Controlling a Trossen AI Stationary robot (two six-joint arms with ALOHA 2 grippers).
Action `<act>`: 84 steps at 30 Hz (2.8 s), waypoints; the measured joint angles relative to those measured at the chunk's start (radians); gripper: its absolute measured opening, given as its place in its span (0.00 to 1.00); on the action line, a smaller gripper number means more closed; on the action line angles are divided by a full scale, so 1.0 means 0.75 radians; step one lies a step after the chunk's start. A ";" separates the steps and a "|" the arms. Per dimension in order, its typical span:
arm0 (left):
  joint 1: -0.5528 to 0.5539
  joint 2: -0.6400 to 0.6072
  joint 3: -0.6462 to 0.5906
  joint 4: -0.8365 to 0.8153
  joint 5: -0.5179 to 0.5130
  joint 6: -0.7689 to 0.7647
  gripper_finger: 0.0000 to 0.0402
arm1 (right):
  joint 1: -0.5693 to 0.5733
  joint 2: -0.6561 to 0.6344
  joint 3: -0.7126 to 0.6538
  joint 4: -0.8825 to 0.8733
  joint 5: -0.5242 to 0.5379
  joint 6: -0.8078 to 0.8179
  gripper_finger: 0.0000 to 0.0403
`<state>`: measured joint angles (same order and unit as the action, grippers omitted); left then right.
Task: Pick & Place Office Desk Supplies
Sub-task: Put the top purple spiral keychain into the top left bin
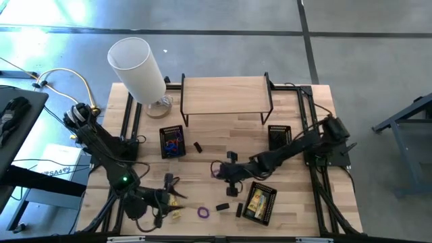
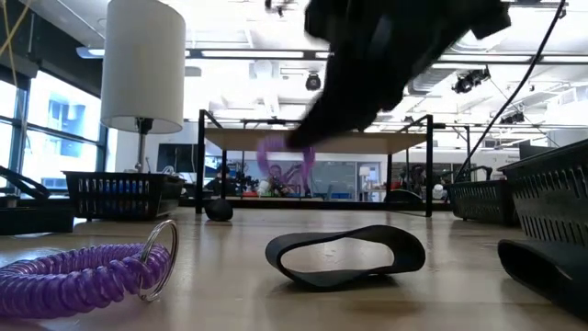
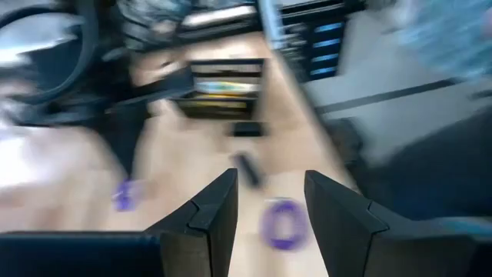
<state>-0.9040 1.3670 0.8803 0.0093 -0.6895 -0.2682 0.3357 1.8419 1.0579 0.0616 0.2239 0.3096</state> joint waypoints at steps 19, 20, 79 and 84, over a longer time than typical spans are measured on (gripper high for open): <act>0.166 0.306 0.000 0.222 -0.409 0.421 0.36 | 0.106 -0.149 0.075 0.134 -0.119 -0.225 0.01; 0.168 0.309 0.000 0.237 -0.371 0.451 0.36 | 0.101 -0.149 0.080 0.136 -0.126 -0.235 0.01; 0.281 0.337 0.000 0.493 -0.202 0.731 0.02 | 0.083 -0.149 0.086 0.134 -0.157 -0.279 0.04; 0.276 0.337 0.000 0.492 -0.190 0.719 0.02 | 0.085 -0.149 0.086 0.132 -0.159 -0.265 0.18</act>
<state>-0.6968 1.6196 0.8803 0.3785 -0.8322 0.2709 0.3998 1.7298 1.1225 0.1608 0.1046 0.1111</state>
